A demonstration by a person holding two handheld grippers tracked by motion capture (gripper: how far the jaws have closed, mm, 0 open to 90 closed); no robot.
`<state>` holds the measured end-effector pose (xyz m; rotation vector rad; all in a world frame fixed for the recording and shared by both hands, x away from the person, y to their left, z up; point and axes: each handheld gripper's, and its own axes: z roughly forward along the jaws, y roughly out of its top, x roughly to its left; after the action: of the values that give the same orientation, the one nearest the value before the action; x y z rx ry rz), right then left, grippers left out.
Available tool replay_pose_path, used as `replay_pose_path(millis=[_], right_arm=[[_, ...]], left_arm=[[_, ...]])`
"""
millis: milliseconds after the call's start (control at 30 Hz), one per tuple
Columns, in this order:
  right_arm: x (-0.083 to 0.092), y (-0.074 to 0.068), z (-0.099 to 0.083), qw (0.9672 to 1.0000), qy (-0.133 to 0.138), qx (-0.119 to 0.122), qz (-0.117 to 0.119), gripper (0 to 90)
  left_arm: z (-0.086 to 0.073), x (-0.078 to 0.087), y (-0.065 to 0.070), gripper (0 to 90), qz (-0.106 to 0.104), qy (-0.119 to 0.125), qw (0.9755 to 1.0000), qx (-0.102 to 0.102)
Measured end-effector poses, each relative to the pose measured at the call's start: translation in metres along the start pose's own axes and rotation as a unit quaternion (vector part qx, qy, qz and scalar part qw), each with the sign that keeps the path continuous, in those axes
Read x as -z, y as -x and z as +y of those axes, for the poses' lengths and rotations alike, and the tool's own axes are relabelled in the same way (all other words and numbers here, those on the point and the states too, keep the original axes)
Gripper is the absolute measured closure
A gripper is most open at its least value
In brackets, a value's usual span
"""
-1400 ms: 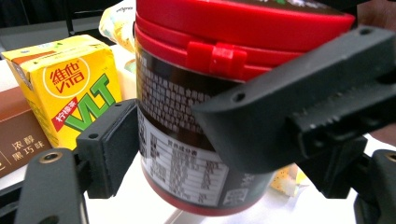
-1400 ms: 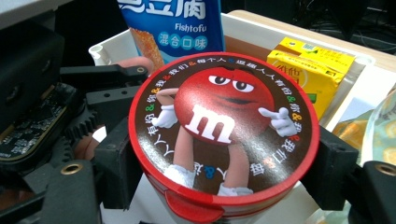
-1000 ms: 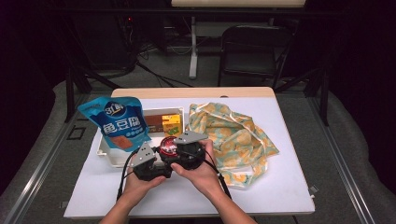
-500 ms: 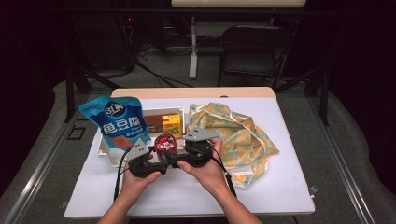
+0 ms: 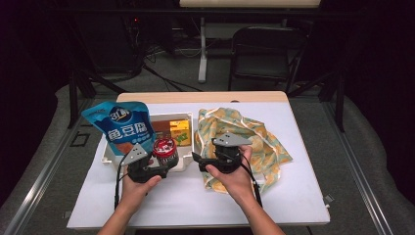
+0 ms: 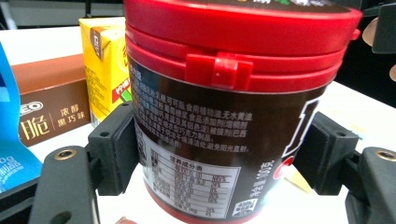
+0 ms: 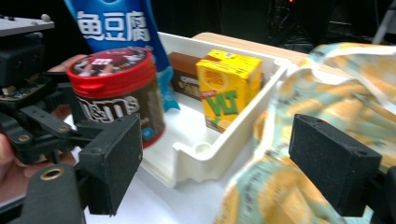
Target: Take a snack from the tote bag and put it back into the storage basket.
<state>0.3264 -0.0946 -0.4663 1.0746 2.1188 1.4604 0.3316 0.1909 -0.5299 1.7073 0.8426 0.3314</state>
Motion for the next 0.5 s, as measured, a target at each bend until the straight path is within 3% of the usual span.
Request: replay_pose_path(millis=[33, 67, 133, 167, 200, 300, 500], right_arm=[[0.002, 0.003, -0.001, 1.0, 0.0, -0.001, -0.003, 16.9], [0.003, 0.005, -0.003, 1.0, 0.002, -0.005, -0.006, 17.1], [0.007, 0.009, -0.006, 0.9999, 0.001, -0.007, -0.014, 17.3], [0.008, 0.011, -0.008, 0.9998, 0.003, -0.011, -0.016, 17.5], [0.01, 0.014, -0.009, 0.9997, 0.002, -0.011, -0.02, 17.8], [0.015, 0.021, -0.015, 0.9993, -0.001, -0.015, -0.035, 18.5], [0.026, 0.037, -0.028, 0.998, 0.001, -0.03, -0.056, 19.0]], left_arm=[[-0.001, -0.001, 0.0, 25.3, 0.011, 0.003, 0.9999, -0.002], [-0.002, -0.002, -0.001, 25.3, 0.005, -0.003, 1.0, -0.002], [-0.003, -0.004, -0.001, 25.3, 0.024, -0.005, 0.9997, -0.002], [-0.004, -0.005, -0.003, 25.3, 0.018, -0.011, 0.9998, -0.002], [-0.004, -0.006, -0.003, 25.3, 0.029, -0.011, 0.9995, -0.002], [-0.005, -0.008, -0.006, 25.4, 0.035, -0.013, 0.9993, 0.002], [-0.008, -0.013, -0.013, 25.4, 0.053, -0.049, 0.9974, 0.006]])
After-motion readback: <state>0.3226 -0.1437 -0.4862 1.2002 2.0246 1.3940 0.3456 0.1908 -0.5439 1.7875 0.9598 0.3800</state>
